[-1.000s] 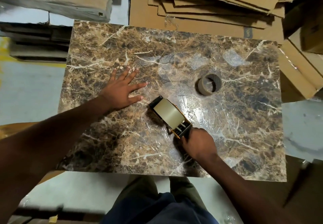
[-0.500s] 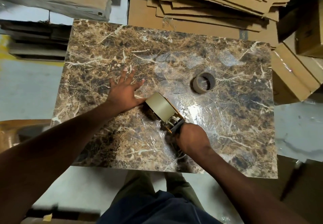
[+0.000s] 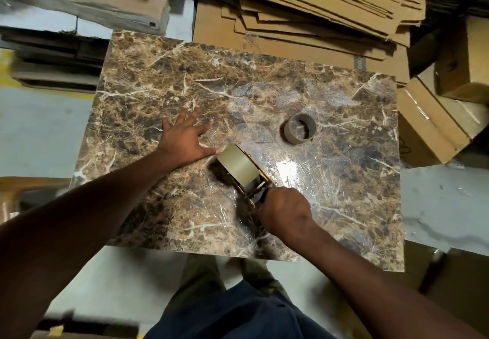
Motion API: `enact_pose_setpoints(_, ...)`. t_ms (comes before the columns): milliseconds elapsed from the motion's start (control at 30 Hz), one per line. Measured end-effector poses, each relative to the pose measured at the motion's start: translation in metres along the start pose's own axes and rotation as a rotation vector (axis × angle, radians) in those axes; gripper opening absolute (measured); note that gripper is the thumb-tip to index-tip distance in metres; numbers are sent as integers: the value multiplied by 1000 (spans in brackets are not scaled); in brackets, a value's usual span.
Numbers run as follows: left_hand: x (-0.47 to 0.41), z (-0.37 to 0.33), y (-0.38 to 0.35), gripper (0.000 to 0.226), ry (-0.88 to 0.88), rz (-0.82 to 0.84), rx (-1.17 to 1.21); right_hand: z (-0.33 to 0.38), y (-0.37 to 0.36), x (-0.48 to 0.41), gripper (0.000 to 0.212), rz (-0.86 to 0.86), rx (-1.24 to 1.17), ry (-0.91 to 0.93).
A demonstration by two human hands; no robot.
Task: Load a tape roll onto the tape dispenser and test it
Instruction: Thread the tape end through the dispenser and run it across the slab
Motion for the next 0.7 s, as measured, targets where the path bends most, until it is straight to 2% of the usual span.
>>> enact_pose_setpoints(133, 0, -2, 3, 103, 5, 15, 9, 5, 11, -5, 29, 5, -2, -34)
enact_pose_setpoints(333, 2, 2, 1, 107, -8, 19, 21, -30, -14, 34, 30, 223, 129, -103)
enact_pose_setpoints(500, 4, 0, 2, 110, -5, 9, 11, -48, -32, 59, 27, 147, 64, -173)
enact_pose_setpoints(700, 8, -6, 7, 102, -27, 23, 13, -50, -30, 60, 26, 115, 42, -154)
Point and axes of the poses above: each hand's wrist, its own x-axis away from the middle knuckle, its own y-axis out of the back of the hand, z = x × y, the point moved 4 cm from there along -x, towards the middle knuckle, and after that the axes turned 2 degrees about x, right-handed, at the moved point
